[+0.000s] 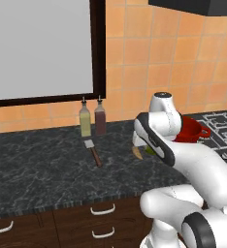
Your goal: Put the lime and sweet potato in the pot. Retrieve the spatula and lightly stir the vegetables in the pot.
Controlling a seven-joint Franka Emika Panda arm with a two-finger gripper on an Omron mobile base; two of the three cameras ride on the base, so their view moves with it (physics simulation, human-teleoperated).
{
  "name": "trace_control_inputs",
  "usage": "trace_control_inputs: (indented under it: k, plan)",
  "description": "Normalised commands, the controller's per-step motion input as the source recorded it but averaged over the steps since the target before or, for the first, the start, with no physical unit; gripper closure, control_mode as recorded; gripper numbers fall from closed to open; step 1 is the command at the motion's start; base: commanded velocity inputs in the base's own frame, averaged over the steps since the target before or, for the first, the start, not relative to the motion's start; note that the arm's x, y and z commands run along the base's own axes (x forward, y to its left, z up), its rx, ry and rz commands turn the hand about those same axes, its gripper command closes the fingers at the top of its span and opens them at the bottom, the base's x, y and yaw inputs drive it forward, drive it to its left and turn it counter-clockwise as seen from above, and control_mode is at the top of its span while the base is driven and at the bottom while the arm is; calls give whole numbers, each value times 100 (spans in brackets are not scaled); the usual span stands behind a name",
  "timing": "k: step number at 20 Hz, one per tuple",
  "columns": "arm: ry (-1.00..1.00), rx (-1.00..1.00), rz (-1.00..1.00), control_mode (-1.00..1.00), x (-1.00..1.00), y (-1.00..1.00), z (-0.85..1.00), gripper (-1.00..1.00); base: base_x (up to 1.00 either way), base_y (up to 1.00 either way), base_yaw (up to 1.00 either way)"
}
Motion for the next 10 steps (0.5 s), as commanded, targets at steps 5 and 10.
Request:
trace_control_inputs:
  k: [5, 10]
  plan:
    - [0, 0, 0, -100, 2, -2, 11, 100, 0, 0, 0]
    - [0, -3, -3, -100, 17, -37, 65, 100, 0, 0, 0]
